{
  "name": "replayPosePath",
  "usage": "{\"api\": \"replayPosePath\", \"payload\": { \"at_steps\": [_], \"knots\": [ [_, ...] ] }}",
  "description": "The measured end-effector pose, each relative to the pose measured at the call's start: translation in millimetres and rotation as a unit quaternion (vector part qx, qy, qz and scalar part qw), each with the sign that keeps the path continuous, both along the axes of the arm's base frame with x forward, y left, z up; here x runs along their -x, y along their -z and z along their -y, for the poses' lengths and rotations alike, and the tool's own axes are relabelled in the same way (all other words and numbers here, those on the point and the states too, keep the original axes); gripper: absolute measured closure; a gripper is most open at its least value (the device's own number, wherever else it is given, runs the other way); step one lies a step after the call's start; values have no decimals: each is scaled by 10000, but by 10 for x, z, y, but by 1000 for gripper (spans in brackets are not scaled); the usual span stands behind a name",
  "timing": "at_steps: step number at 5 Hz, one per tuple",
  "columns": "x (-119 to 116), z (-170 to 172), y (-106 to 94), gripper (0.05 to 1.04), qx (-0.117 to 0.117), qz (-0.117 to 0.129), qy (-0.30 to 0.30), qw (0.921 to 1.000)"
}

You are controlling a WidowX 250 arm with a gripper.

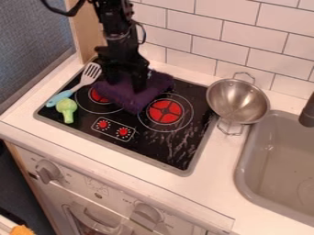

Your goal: Move the purple cloth to the bottom right corner of the cooker

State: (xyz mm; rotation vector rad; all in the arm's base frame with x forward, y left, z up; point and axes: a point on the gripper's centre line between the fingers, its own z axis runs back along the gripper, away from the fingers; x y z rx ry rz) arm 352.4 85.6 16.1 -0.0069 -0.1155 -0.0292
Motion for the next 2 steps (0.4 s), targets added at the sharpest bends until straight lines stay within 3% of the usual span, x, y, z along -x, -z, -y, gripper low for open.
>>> {"api": "replayPosePath", "payload": {
  "at_steps": [2],
  "knots": [
    [432, 282, -21, 85, 158, -23, -38, 9999]
  ]
}}
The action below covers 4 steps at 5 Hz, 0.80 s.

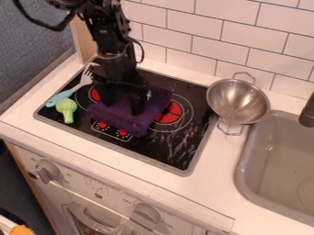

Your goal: Move the purple cloth to the bottom right corner of the cooker

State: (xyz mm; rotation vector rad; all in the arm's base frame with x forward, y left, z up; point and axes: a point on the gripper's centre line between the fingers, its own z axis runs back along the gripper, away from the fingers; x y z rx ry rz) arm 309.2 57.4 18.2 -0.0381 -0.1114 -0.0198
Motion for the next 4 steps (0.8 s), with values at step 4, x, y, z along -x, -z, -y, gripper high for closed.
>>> {"api": "replayPosePath", "payload": {
  "at_steps": [4],
  "knots": [
    [590, 660, 30, 85, 69, -17, 583, 9983]
  ]
}}
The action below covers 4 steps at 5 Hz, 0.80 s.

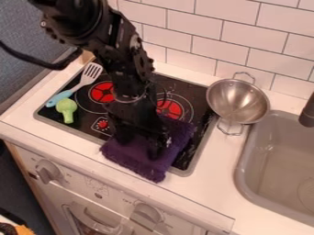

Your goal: Move the purple cloth to the bottom right corner of the cooker

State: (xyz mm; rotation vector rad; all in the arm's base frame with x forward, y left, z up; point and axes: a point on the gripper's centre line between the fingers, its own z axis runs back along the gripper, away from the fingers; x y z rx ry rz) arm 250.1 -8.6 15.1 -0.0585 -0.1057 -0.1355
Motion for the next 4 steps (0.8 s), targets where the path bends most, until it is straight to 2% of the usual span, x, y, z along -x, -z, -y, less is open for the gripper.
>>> {"api": "replayPosePath", "payload": {
  "at_steps": [2, 3, 4],
  "knots": [
    [52, -3, -63, 84, -53, 15, -14, 10000],
    [-31, -53, -139, 84, -72, 101, -47, 9999],
    [-102, -113, -290, 84, -55, 296, -146, 9994]
  ]
}}
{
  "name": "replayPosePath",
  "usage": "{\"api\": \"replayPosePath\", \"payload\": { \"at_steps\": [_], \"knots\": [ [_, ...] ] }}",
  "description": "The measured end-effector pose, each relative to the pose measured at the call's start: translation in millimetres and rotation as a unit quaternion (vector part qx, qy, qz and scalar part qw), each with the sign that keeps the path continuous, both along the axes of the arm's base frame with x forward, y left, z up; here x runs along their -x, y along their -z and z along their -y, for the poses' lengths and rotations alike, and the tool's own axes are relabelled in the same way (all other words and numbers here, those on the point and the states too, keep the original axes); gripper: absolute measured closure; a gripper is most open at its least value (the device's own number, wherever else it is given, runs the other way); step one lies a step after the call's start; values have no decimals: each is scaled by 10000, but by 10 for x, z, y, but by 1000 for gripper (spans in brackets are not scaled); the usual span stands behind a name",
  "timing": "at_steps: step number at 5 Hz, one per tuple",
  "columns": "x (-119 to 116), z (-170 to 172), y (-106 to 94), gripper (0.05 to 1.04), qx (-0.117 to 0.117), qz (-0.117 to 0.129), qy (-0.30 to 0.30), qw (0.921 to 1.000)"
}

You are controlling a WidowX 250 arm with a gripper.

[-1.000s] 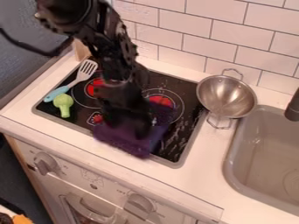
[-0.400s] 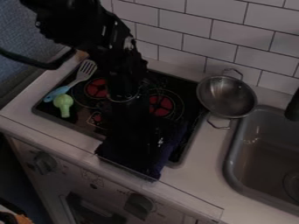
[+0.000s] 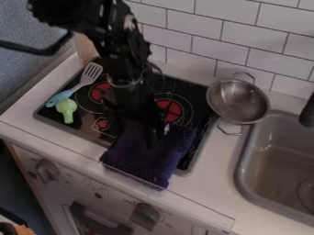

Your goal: Move the purple cloth to the bottom right corner of the cooker

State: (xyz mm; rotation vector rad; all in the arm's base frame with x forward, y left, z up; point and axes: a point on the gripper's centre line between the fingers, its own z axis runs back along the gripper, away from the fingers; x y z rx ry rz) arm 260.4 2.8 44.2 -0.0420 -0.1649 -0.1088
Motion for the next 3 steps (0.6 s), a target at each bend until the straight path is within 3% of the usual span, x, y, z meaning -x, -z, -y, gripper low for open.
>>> {"api": "replayPosePath", "payload": {
  "at_steps": [3],
  "knots": [
    [44, -166, -706, 84, 317, 717, -105, 9969]
  ]
}}
